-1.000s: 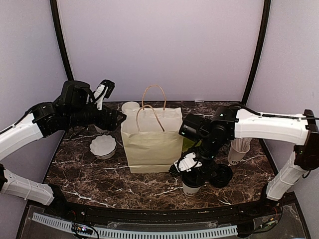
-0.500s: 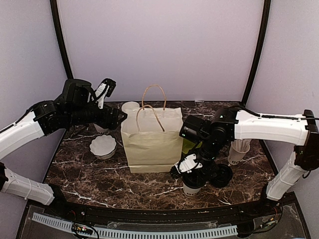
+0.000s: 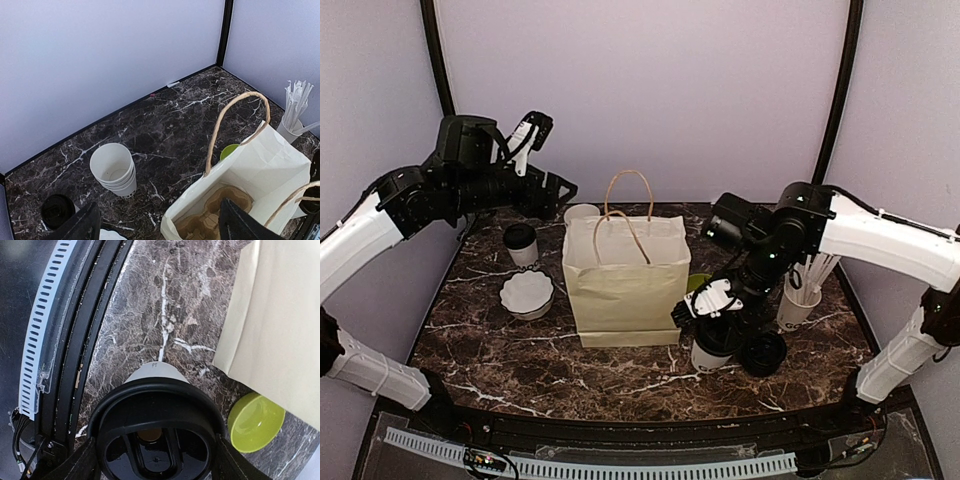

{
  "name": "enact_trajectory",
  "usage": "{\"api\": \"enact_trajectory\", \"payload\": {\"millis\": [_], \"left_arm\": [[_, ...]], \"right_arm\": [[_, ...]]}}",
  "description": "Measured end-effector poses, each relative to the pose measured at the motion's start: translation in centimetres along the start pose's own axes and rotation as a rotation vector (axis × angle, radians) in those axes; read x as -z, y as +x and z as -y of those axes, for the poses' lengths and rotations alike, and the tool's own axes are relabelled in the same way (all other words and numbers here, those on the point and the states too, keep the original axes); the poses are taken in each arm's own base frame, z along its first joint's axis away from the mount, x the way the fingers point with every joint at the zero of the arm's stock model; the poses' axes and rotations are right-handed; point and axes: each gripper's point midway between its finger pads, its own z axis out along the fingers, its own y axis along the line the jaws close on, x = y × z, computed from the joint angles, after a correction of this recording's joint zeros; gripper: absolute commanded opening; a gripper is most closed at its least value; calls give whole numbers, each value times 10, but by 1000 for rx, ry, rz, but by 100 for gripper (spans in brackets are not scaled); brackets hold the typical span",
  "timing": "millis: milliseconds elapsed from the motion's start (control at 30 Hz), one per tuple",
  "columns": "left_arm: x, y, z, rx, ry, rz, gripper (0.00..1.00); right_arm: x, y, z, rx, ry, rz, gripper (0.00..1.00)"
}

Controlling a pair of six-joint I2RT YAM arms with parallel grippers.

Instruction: Pack the takeout coffee

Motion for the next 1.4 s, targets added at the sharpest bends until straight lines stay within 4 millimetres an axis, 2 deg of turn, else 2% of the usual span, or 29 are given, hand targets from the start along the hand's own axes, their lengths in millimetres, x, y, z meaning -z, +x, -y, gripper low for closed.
{"api": "enact_trajectory", "payload": {"millis": [167,267,333,467,600,667,733,867,967,1067,1167,1267,1400], "left_arm": [[-4,-33,1,-45,-7,37,85],[-12,-50,5,-79,19,50,85],[-21,-55,13,-106,59,39,85],[-49,-53,30,-157,158,-20,82],[-81,-28,38,-181,237,-125,77],[-94,-15,36,-173,263,-171,71],[-105,-2,32,-155,291,-214,59],[-112,9,31,-120,362,-242,18],[-109,7,39,-100,419,-235,8],[-106,5,48,-76,473,-228,0],[-100,8,56,-44,515,-225,0],[-91,14,59,-7,529,-226,0],[-72,12,60,31,535,-204,0]], "right_arm": [[24,25,23,-96,55,-1,55],[45,40,43,-162,114,15,55],[63,51,58,-204,164,30,55],[106,71,87,-289,291,69,55],[148,76,108,-327,416,125,55],[166,71,115,-325,467,159,56],[181,63,119,-312,501,200,56],[213,41,126,-279,553,306,57],[234,21,125,-240,573,396,57],[241,-2,118,-191,560,466,57],[234,-28,110,-139,511,504,57],[217,-48,110,-103,469,499,57],[187,-65,120,-80,435,442,56]]}}
